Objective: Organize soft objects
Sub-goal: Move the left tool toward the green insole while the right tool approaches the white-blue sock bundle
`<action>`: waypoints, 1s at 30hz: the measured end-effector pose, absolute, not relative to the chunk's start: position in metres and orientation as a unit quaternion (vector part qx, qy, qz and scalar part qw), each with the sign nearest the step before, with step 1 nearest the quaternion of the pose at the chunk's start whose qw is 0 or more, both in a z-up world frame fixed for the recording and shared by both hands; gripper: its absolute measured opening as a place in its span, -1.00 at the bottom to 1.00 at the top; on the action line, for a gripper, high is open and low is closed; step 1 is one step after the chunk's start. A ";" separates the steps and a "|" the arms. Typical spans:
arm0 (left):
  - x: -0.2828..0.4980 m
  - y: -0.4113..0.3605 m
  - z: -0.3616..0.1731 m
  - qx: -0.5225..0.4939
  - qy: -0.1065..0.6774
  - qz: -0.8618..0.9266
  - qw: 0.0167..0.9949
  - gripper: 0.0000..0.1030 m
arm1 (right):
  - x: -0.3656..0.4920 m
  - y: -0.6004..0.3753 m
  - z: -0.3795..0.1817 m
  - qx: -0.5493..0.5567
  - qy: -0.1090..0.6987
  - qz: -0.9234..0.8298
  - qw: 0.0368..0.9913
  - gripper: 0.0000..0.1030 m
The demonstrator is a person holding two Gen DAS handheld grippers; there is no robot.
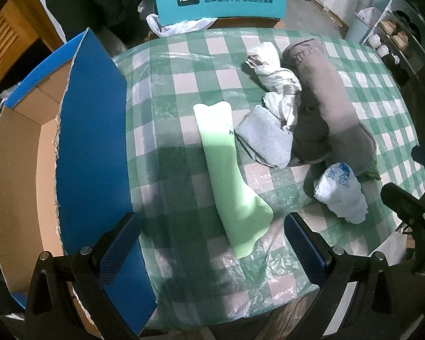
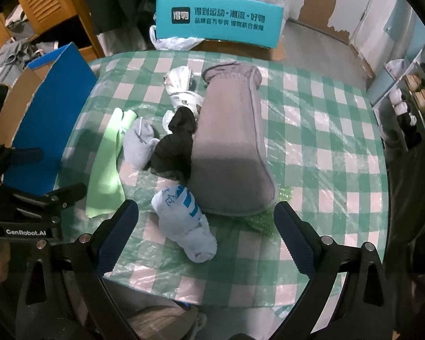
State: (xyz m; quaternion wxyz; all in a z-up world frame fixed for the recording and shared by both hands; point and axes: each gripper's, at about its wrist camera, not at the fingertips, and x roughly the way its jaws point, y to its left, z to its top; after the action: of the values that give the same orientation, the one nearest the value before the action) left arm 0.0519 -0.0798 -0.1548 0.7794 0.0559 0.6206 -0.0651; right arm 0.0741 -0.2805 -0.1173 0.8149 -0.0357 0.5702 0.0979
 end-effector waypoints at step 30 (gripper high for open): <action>0.049 -0.078 -0.160 0.066 0.627 -0.075 0.773 0.98 | 0.080 -0.249 -0.169 -0.095 0.616 0.124 0.772 0.61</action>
State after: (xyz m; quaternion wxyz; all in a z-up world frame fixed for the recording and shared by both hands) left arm 0.0485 -0.0779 -0.1596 0.7727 0.0660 0.6268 -0.0752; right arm 0.0803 -0.2492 -0.1692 0.7718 -0.0954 0.6164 0.1236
